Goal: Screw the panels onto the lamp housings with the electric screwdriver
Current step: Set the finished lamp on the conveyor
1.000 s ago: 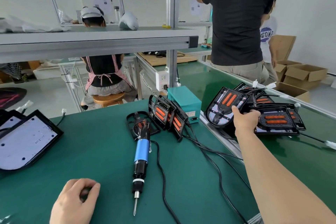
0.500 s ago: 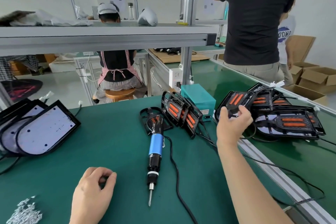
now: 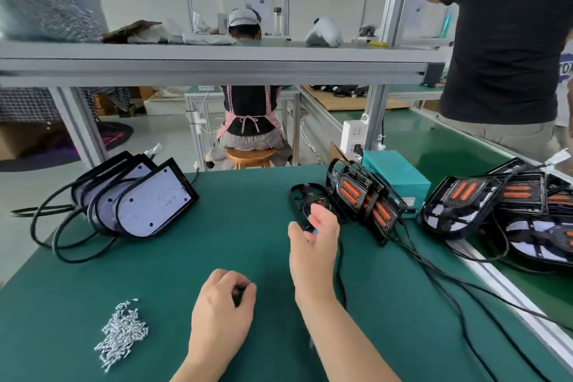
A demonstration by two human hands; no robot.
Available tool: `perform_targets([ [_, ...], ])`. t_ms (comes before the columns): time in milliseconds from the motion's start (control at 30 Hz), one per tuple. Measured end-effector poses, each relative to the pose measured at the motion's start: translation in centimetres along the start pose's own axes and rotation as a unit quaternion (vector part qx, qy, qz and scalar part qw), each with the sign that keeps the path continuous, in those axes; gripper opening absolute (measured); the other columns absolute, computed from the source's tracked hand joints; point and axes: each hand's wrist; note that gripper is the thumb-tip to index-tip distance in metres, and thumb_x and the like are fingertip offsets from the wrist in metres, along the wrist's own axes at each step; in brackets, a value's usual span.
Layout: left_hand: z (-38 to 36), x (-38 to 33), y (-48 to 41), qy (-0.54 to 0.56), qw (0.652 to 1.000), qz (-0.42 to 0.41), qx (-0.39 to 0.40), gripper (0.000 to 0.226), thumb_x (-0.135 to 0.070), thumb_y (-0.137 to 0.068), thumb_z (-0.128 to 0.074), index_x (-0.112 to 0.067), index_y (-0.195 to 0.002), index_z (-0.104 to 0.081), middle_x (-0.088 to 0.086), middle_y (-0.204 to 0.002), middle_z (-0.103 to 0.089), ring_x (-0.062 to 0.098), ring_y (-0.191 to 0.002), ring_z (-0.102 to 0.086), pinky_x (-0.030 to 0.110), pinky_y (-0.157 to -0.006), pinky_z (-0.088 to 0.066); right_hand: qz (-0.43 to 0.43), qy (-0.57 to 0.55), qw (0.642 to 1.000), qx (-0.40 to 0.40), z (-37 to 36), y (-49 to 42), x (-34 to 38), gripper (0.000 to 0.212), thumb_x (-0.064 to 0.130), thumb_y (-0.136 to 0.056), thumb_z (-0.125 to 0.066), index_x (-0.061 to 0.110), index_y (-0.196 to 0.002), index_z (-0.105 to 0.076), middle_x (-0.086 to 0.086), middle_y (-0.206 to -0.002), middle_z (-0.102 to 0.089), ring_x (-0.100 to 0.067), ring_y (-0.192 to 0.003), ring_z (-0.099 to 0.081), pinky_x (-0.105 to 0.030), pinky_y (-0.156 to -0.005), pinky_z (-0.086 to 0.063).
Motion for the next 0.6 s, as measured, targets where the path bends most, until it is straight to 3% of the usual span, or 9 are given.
perform_targets([
  [100,0.2,0.1,0.0,0.001,1.000,-0.005,0.007,0.016,-0.017,-0.089,-0.068,-0.026,-0.077,-0.063,-0.012,-0.084,-0.056,0.007,-0.076,-0.056,0.014,-0.061,-0.037,-0.048,0.041,0.993,0.097,-3.0,2.7,-1.3,0.045,0.008,-0.094,-0.059,0.025,-0.133,-0.045,0.013,-0.128,-0.043,0.005,-0.119,-0.044,-0.027,-0.105,-0.040],
  [200,0.4,0.2,-0.1,0.023,1.000,0.002,-0.003,0.019,-0.009,-0.090,-0.062,-0.019,-0.074,-0.061,-0.010,-0.081,-0.056,0.008,-0.071,-0.054,0.017,-0.062,-0.040,-0.020,0.172,0.972,0.159,-3.7,4.1,-3.0,0.047,0.004,-0.095,-0.055,0.014,-0.139,-0.043,0.004,-0.133,-0.041,-0.012,-0.131,-0.041,-0.031,-0.111,-0.036],
  [300,0.5,0.3,-0.2,0.029,1.000,0.002,-0.004,0.018,-0.003,-0.091,-0.057,-0.012,-0.077,-0.063,-0.007,-0.082,-0.055,0.010,-0.072,-0.053,0.015,-0.063,-0.040,0.032,0.249,0.952,0.175,-3.6,4.2,-3.9,0.045,0.000,-0.095,-0.053,0.009,-0.138,-0.046,0.000,-0.131,-0.045,-0.018,-0.130,-0.042,-0.029,-0.107,-0.035],
  [467,1.8,0.9,-2.0,0.051,0.999,0.011,-0.001,0.020,-0.002,-0.092,-0.055,-0.017,-0.089,-0.068,-0.008,-0.095,-0.058,0.003,-0.084,-0.056,0.009,-0.074,-0.041,0.060,0.289,0.937,0.187,-3.8,4.4,-4.1,0.040,0.002,-0.094,-0.054,0.013,-0.132,-0.050,0.007,-0.123,-0.045,-0.016,-0.127,-0.044,-0.028,-0.101,-0.038],
  [600,4.4,1.8,-5.4,-0.036,0.993,-0.024,-0.109,0.023,-0.001,-0.087,-0.064,-0.009,-0.108,-0.068,0.002,-0.116,-0.055,0.021,-0.108,-0.047,0.023,-0.095,-0.036,0.065,0.296,0.933,0.192,-3.9,4.4,-4.1,0.036,0.005,-0.095,-0.056,0.016,-0.129,-0.052,0.008,-0.125,-0.047,-0.013,-0.125,-0.046,-0.029,-0.102,-0.040],
])
Point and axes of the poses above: each hand's wrist, its own y-axis away from the middle knuckle, its own z-axis out of the back of the hand, x = y × z
